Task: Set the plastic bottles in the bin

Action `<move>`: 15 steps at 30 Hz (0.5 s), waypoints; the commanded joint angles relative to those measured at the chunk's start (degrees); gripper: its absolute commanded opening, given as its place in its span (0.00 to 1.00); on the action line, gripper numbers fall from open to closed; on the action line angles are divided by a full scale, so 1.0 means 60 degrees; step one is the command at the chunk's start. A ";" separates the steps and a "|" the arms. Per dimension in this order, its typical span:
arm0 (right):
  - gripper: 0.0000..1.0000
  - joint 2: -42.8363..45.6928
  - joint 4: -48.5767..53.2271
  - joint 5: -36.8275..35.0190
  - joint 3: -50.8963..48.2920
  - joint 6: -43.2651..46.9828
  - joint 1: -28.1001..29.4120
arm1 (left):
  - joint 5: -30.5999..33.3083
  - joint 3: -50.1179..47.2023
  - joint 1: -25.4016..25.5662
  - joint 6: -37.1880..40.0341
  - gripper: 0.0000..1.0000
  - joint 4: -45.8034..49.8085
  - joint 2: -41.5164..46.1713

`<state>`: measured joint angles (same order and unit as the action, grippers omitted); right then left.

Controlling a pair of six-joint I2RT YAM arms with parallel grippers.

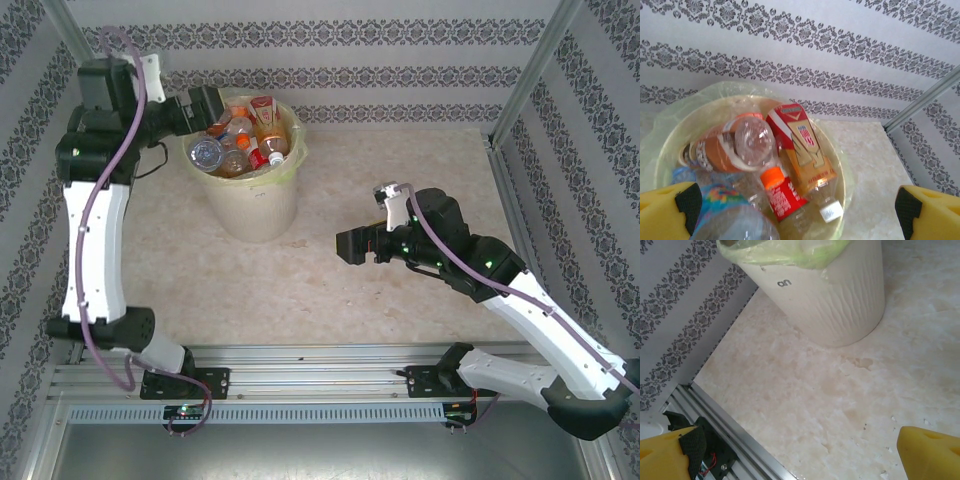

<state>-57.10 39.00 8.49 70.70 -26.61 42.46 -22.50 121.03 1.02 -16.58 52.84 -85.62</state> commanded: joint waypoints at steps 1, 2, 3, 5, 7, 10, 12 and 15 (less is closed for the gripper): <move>0.98 0.0263 -0.0219 -0.0814 -0.0174 0.0300 -0.0107 | -0.0100 -0.1708 -0.0045 -0.0099 1.00 -0.1178 0.1317; 0.98 0.0354 -0.0307 -0.0955 -0.0283 0.0397 -0.0104 | -0.0144 -0.2378 -0.0039 -0.0094 1.00 -0.1452 0.1861; 0.98 0.0425 -0.0330 -0.1193 -0.0361 0.0448 -0.0110 | -0.0233 -0.3058 -0.0038 -0.0051 1.00 -0.1672 0.2340; 0.98 0.0549 -0.0250 -0.1753 -0.0437 0.0466 -0.0136 | -0.0449 -0.4115 -0.0041 0.0062 1.00 -0.2001 0.3273; 0.98 0.0671 -0.0207 -0.2169 -0.0528 0.0575 -0.0162 | -0.0766 -0.4964 -0.0038 0.0152 1.00 -0.2187 0.3975; 0.98 0.0862 -0.0229 -0.2518 -0.0635 0.0724 -0.0316 | -0.1160 -0.6085 -0.0038 0.0214 1.00 -0.2371 0.4928; 0.98 0.1000 -0.0296 -0.2589 -0.0747 0.0830 -0.0414 | -0.1361 -0.6743 -0.0038 0.0185 1.00 -0.2491 0.5444; 0.98 0.1202 -0.0401 -0.2928 -0.0959 0.0861 -0.0491 | -0.1553 -0.7494 -0.0038 0.0109 1.00 -0.2554 0.6007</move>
<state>-51.31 38.00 -5.02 66.13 -23.09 40.16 -28.86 79.29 1.02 -16.51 41.56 -51.55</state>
